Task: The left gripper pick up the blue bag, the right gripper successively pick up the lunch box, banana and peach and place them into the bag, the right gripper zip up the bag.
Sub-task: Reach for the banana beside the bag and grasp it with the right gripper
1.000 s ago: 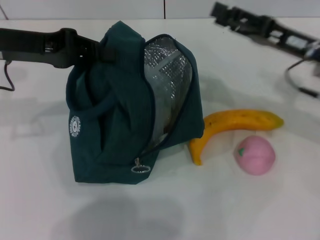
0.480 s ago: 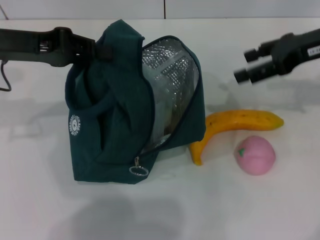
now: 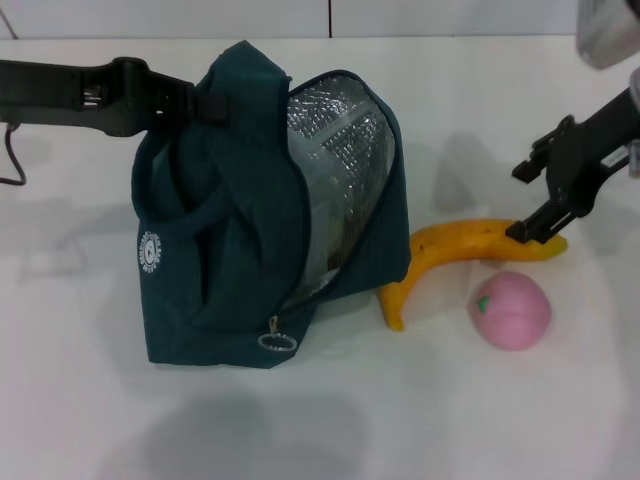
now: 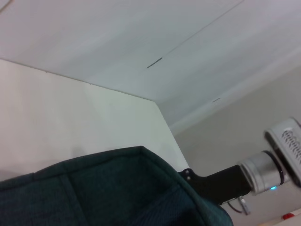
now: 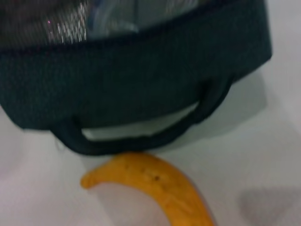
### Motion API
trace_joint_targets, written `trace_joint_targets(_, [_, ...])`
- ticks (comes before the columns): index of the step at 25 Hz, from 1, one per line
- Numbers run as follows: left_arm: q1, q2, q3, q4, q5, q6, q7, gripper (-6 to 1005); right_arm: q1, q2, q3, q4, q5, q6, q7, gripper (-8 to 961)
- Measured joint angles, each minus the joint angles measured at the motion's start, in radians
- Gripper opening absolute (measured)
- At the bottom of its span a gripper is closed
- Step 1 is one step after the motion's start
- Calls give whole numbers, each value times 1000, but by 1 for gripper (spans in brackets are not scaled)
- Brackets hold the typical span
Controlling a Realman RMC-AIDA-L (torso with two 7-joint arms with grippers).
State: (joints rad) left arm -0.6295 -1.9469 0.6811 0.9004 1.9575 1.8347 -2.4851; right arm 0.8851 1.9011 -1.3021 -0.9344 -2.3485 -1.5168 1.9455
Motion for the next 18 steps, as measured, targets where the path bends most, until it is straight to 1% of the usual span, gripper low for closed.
trace_joint_targets(3, [-1, -3, 0, 0, 1, 0, -1, 40, -3, 25, -4, -5, -43, 4, -20, 827])
trace_joint_targets(7, [-9, -6, 1, 0, 4, 0, -4, 39, -5, 49, -5, 3, -84, 25, -43, 826])
trace_joint_targets(15, [-13, -13, 23, 0, 1, 0, -6, 39, -5, 70, -7, 43, -117, 81, -57, 824])
trace_joint_targets(18, [-15, -13, 28, 0, 1, 0, -6, 39, -5, 74, -6, 59, -119, 100, -60, 776])
